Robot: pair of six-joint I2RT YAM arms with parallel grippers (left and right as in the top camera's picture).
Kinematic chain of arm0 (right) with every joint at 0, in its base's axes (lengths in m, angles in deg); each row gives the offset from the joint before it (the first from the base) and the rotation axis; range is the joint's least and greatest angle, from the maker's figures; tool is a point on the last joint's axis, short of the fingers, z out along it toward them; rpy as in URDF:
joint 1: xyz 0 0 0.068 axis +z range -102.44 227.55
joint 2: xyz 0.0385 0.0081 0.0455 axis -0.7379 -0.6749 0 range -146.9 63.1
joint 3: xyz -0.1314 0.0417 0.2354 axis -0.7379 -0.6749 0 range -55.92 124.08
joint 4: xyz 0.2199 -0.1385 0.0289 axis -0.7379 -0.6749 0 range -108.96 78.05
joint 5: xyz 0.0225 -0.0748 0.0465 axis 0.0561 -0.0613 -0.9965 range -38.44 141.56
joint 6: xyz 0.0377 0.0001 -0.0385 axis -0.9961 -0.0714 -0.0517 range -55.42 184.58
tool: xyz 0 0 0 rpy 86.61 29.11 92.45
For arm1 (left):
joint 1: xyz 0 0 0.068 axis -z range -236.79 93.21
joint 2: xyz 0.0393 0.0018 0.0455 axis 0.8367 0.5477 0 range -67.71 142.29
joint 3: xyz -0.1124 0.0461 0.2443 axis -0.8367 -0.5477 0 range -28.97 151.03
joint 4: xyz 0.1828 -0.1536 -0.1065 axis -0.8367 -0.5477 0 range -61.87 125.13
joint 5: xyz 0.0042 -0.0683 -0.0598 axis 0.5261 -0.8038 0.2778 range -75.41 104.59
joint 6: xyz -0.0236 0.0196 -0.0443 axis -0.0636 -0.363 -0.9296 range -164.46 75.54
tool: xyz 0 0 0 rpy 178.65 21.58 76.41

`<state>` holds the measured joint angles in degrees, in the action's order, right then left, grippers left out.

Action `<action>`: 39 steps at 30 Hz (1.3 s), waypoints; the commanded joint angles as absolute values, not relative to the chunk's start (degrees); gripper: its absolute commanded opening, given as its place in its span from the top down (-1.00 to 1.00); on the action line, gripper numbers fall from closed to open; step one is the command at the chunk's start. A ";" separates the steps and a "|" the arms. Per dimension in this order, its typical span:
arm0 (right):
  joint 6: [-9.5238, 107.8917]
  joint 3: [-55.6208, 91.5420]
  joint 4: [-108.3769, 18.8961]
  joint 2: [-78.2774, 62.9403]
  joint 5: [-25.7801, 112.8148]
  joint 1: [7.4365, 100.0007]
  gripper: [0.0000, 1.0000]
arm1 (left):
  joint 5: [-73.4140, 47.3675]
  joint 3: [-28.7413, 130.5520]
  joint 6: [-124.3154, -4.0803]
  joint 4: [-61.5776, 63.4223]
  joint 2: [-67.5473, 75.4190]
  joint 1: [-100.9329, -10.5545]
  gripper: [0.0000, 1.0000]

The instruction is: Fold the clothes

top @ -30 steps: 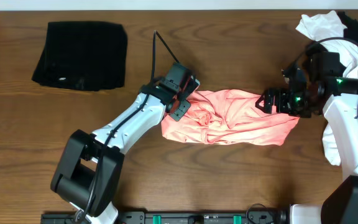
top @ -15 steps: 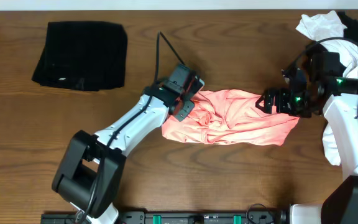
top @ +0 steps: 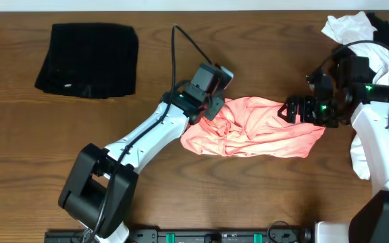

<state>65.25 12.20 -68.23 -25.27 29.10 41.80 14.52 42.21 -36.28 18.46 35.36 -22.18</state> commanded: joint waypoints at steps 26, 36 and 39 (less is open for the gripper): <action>65.97 12.18 -68.66 -25.19 29.08 42.32 -0.98 | 17.20 43.54 -47.75 6.64 27.71 -23.38 -0.96; 65.97 12.18 -69.01 -25.19 29.06 42.32 -0.99 | 17.23 43.52 -49.96 -0.03 25.98 -26.18 -0.92; 65.97 12.18 -68.99 -25.19 29.06 42.32 -0.98 | 17.23 43.45 -50.96 -2.65 26.57 -27.65 -0.21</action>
<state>65.25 12.20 -68.95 -25.27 29.12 41.80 16.53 42.84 -49.61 -1.49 25.61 -26.40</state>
